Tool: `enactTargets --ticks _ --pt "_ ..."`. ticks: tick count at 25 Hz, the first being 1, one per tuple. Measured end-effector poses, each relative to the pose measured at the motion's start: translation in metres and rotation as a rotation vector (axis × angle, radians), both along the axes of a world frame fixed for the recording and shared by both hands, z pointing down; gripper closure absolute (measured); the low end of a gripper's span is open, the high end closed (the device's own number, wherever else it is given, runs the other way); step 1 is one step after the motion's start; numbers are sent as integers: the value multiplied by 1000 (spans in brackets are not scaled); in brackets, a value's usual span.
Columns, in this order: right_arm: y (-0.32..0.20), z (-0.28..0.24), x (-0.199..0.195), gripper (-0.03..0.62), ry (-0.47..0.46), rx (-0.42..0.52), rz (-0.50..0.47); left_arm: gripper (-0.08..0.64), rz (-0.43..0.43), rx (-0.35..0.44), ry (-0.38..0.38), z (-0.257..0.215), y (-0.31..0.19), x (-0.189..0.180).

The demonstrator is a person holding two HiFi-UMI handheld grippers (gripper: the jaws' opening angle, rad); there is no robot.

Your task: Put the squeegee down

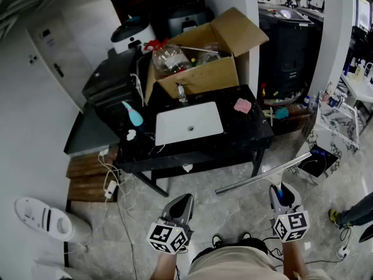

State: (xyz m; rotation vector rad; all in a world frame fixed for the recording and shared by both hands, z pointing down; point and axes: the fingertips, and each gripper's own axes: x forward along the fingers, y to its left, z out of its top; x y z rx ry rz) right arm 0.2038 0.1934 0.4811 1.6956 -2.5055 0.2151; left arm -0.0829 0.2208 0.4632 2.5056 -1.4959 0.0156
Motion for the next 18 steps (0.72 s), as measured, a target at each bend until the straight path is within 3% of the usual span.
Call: enactTargets --ticks 11,18 --pt "-24 -7 -33 466 -14 25 44 545 9 38 -9 -5 -23 -44" --pt "-29 5 -47 466 16 -14 68 545 32 -5 17 15 -31 -53"
